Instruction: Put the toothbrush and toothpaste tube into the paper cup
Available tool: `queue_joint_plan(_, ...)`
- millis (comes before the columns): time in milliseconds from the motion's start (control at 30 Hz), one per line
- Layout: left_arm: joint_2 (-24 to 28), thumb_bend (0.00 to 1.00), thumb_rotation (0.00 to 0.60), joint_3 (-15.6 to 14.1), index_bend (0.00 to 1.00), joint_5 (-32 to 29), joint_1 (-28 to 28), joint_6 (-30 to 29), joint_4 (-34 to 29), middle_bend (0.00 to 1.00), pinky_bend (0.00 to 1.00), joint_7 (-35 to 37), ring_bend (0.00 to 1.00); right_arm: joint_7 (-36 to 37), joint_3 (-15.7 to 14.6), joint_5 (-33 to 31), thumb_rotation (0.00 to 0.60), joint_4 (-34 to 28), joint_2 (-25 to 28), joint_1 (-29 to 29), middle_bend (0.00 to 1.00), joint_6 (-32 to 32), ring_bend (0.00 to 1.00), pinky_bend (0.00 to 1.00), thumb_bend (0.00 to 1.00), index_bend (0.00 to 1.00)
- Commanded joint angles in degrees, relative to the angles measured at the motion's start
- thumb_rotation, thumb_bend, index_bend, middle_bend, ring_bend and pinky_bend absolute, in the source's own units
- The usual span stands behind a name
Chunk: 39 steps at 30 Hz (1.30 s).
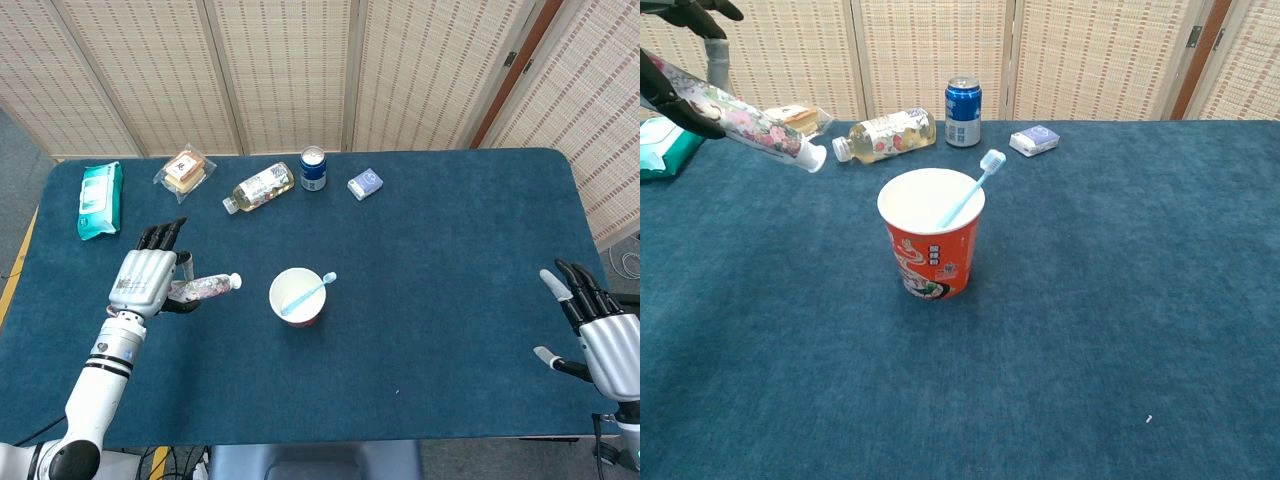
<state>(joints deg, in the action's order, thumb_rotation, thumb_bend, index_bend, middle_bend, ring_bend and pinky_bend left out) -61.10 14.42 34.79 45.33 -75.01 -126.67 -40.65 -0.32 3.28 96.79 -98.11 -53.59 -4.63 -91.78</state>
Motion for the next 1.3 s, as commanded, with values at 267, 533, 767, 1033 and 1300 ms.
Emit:
queue_joint_plan(267,1.5,0.11,0.6,1.33,0.87,-1.16,1.56,1.06,-5.06,0.0,0.0,1.99,0.0,0.89,-0.06,-0.24,0.6,0.71,-0.16,0.07,0.0,-0.01,0.0,0.28,0.0,0.0)
queue_joint_plan(533,-0.74,0.11,0.6,1.4,0.87,-2.97,4.14,0.47,-5.31,0.0,0.0,1.06,0.0,1.88,0.04,-0.46,0.6,1.17,0.15,0.39,0.0,-0.68,0.0,0.28,0.0,0.0)
queue_joint_plan(767,-3.58,0.11,0.6,1.08,0.87,-4.93,6.46,-0.15,-4.2,0.0,0.0,-0.32,0.0,2.89,0.02,-0.78,0.6,1.66,0.47,0.84,0.0,-1.24,0.0,0.28,0.0,0.0)
queue_joint_plan(1033,-7.41,0.11,0.6,1.03,0.87,-7.95,9.34,-0.95,-1.74,0.0,0.0,-2.09,0.0,4.52,-0.05,-1.66,0.6,2.77,0.56,1.39,0.0,-1.53,0.0,0.28,0.0,0.0)
queue_joint_plan(1300,-10.76,0.11,0.6,0.91,0.87,-10.07,11.43,-1.28,0.97,0.0,0.0,-3.13,0.0,6.46,-0.03,-2.59,0.6,4.44,0.09,1.66,0.0,-1.4,0.0,0.28,0.0,0.0)
